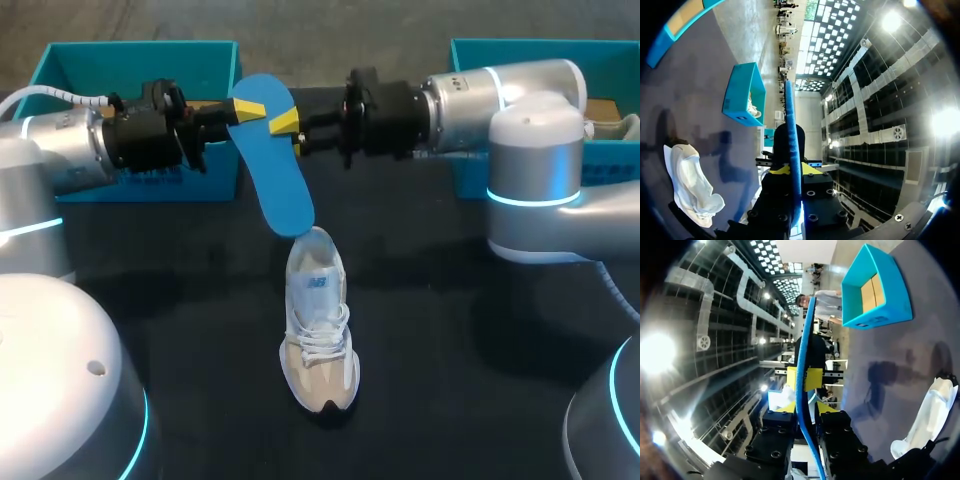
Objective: Take the shoe out of the shoebox, open the shoe tongue, remove and reinsert the insole, then place the shoe into the shoebox
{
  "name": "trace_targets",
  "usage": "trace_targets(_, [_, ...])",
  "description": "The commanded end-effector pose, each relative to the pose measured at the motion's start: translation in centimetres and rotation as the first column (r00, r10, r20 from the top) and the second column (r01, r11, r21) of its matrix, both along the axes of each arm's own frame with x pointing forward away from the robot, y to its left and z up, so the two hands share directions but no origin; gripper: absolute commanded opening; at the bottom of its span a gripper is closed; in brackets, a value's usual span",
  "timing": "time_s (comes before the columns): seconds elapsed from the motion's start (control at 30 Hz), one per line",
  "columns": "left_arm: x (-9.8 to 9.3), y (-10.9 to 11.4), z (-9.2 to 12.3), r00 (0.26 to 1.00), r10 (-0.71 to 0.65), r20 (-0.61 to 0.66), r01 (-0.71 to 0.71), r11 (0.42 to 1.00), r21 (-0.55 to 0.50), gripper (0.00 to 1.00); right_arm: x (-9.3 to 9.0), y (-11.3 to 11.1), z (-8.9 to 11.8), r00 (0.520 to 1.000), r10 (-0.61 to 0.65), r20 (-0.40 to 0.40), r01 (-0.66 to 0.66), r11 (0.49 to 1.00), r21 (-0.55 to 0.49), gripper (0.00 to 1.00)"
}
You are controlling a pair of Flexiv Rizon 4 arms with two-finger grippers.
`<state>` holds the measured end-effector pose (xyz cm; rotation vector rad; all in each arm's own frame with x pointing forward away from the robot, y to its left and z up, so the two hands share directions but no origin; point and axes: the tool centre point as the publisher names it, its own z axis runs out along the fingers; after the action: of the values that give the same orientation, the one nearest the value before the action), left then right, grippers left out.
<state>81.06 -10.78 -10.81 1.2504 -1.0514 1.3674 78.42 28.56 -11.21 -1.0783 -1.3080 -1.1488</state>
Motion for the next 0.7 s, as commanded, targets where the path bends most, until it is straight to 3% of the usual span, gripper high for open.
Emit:
trace_targets(0.03, [-0.09,0.01,0.05,1.0,0.001,-0.001,-0.001,1.0,0.003,0.0,0.1,0.59,-0.07,1.0,0.004,0.0,-0.004,1.0,-0.002,0.13])
trace_targets(0.2, [-0.09,0.01,0.05,1.0,0.001,-0.001,-0.001,1.0,0.003,0.0,-0.05,0.75,-0.01,1.0,0.009,0.0,-0.009,1.0,0.0,0.0])
trace_targets(0.53, [-0.06,0.01,0.03,1.0,0.004,0.001,-0.004,1.0,0.004,0.0,-0.05,0.66,0.08,1.0,0.01,0.005,-0.01,1.0,0.0,0.0])
trace_targets(0.6, [-0.07,0.04,-0.02,1.0,0.002,0.008,-0.002,1.0,0.013,0.45,-0.05,0.57,0.11,1.0,0.009,0.006,-0.009,1.0,0.0,0.0])
trace_targets(0.63, [-0.1,0.04,-0.04,1.0,-0.003,0.016,0.003,1.0,0.018,1.0,-0.05,0.53,0.12,1.0,0.008,0.006,-0.008,1.0,0.001,0.0])
trace_targets(0.7, [-0.23,0.07,-0.02,1.0,-0.002,0.024,0.002,1.0,0.021,1.0,-0.03,0.46,0.16,1.0,0.007,0.007,-0.007,1.0,0.002,0.0])
